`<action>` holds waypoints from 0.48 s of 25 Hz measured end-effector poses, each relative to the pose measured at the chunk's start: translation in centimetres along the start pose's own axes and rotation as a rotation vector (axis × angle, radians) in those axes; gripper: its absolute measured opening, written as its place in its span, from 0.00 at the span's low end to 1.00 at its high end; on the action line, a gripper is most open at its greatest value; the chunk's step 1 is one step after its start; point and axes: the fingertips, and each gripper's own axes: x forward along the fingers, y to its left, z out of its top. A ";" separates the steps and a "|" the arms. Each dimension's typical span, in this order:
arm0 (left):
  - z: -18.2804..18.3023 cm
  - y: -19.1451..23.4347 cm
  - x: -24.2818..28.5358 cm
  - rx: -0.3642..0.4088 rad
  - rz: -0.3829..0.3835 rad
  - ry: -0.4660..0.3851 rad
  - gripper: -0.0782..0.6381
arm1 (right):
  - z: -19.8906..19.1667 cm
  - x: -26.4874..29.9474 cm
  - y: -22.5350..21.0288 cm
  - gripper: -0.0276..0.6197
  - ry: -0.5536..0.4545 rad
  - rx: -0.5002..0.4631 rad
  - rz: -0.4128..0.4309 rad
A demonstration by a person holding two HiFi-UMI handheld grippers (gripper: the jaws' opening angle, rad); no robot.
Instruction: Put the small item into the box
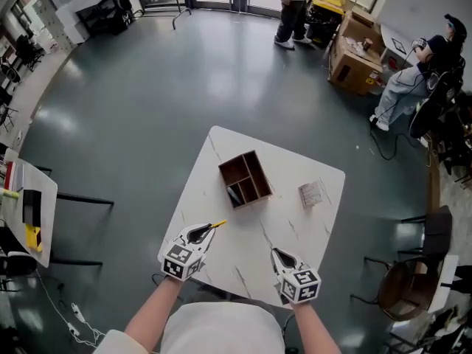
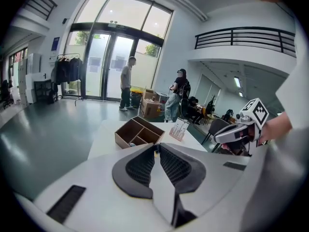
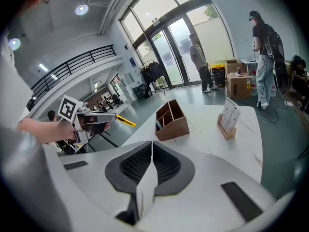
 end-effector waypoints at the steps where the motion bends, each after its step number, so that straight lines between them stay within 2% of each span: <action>1: 0.1 0.1 0.7 0.004 0.008 0.005 0.18 | -0.1 0.3 -0.2 0.09 0.004 0.004 0.007; 12: -0.3 0.8 8.7 0.004 0.068 0.081 0.18 | 0.8 2.9 -1.9 0.09 0.000 0.052 0.062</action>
